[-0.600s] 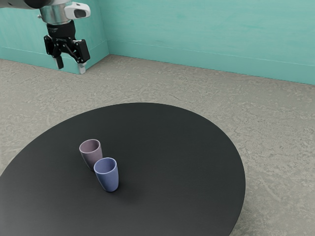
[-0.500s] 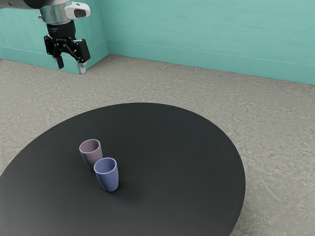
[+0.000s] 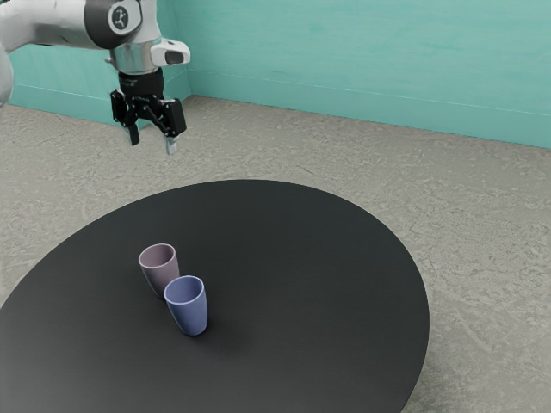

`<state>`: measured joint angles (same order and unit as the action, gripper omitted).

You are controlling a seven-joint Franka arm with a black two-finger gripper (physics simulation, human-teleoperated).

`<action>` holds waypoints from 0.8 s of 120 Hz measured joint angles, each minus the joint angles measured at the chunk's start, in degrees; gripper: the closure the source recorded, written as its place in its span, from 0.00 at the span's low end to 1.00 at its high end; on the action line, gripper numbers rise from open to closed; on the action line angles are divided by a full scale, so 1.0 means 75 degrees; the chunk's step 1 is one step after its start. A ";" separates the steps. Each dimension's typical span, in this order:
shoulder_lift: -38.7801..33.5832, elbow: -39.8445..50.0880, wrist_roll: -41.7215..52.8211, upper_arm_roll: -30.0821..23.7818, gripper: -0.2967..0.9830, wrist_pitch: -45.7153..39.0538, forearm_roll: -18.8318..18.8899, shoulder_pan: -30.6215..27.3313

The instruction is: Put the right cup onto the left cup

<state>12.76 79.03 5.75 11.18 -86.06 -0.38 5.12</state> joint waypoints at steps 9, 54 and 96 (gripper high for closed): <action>0.0214 0.0001 -0.0007 -0.0016 0.23 -0.0163 -0.0081 -0.0005; 0.0939 0.0346 -0.0025 -0.0062 0.23 -0.1102 -0.0367 0.0026; 0.0371 0.1955 -0.0022 -0.0414 0.23 -0.2349 -0.0414 0.0132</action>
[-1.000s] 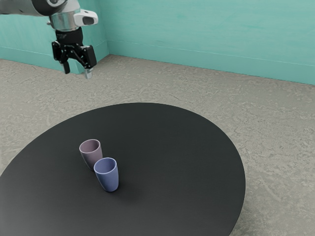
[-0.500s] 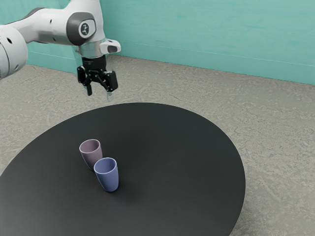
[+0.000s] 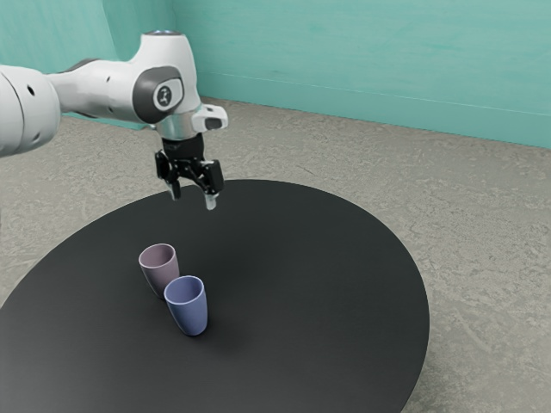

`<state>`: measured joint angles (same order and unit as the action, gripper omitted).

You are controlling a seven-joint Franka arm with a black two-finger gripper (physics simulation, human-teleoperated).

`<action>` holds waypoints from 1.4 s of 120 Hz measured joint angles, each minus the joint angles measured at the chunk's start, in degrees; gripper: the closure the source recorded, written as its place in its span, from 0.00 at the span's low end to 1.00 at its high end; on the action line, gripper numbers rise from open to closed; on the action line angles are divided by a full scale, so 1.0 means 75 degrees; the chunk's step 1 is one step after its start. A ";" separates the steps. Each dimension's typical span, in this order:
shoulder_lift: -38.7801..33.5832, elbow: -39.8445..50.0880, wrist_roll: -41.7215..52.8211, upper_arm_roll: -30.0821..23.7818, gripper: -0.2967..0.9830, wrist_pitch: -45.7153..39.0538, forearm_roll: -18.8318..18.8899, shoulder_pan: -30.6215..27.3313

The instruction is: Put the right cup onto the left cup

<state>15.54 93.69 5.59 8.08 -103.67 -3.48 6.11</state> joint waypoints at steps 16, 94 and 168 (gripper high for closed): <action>-0.0073 0.0223 0.0007 -0.0027 0.23 -0.0326 0.0041 0.0230; -0.1404 0.2566 0.0044 -0.0619 0.23 -0.1222 0.0260 0.0495; -0.2218 0.4319 0.0026 -0.0883 0.23 -0.2067 0.0326 0.0573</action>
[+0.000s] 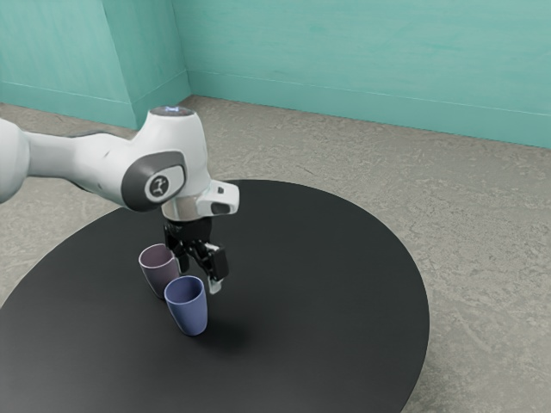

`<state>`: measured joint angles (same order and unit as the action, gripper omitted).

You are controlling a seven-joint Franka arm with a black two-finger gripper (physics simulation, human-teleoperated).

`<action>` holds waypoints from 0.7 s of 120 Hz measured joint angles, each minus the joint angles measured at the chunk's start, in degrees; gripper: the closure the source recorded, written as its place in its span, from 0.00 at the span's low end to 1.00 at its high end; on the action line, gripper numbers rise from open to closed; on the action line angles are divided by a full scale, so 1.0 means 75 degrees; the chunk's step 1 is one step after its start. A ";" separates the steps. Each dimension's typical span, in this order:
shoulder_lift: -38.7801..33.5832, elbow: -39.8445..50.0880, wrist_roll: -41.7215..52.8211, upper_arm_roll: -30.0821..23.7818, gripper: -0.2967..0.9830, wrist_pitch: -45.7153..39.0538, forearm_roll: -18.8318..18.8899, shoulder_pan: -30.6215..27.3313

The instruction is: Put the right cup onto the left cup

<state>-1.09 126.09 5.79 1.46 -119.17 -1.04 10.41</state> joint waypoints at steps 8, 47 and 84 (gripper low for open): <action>-0.0071 0.0111 -0.0002 -0.0032 0.23 -0.0069 -0.0001 0.0000; 0.0235 0.0148 0.0022 -0.0042 0.23 -0.0367 0.0008 -0.0045; 0.0448 0.0161 0.0040 -0.0042 0.23 -0.0583 0.0010 -0.0184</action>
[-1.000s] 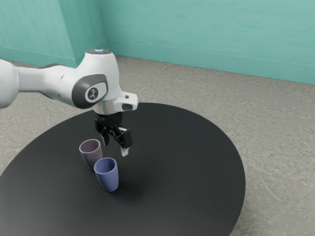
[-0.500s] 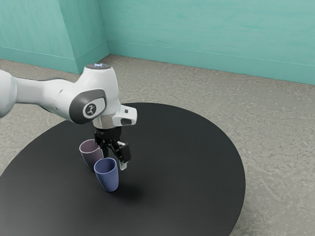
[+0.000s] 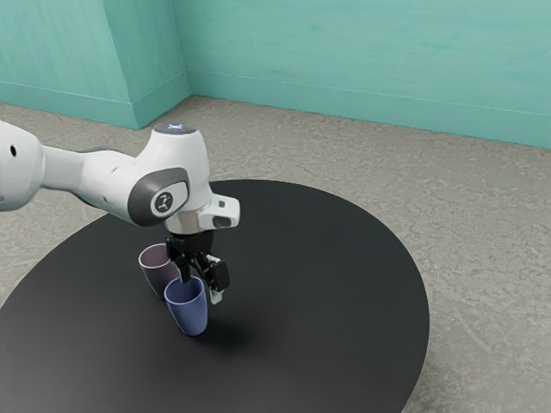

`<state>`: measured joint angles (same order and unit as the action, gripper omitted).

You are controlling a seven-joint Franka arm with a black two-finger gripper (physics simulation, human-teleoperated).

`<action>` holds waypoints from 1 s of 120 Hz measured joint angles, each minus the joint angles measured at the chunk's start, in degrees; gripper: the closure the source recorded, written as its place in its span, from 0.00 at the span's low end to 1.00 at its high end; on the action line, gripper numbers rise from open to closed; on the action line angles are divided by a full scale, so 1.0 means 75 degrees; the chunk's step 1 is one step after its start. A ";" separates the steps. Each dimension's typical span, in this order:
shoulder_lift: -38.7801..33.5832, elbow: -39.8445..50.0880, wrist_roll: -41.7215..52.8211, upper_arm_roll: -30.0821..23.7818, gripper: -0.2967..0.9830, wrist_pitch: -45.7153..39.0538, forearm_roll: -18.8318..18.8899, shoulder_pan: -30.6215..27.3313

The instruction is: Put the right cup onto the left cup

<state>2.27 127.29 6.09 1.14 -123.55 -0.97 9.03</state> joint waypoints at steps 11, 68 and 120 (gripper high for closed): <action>-0.0108 0.0149 -0.0004 0.0000 0.23 -0.0037 0.0004 -0.0027; 0.0016 0.0422 -0.0030 0.0000 0.23 -0.0293 0.0018 -0.0042; 0.0414 0.0409 -0.0043 0.0000 0.32 -0.0552 0.0008 -0.0024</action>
<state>5.37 130.36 5.76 1.14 -127.69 -0.91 8.85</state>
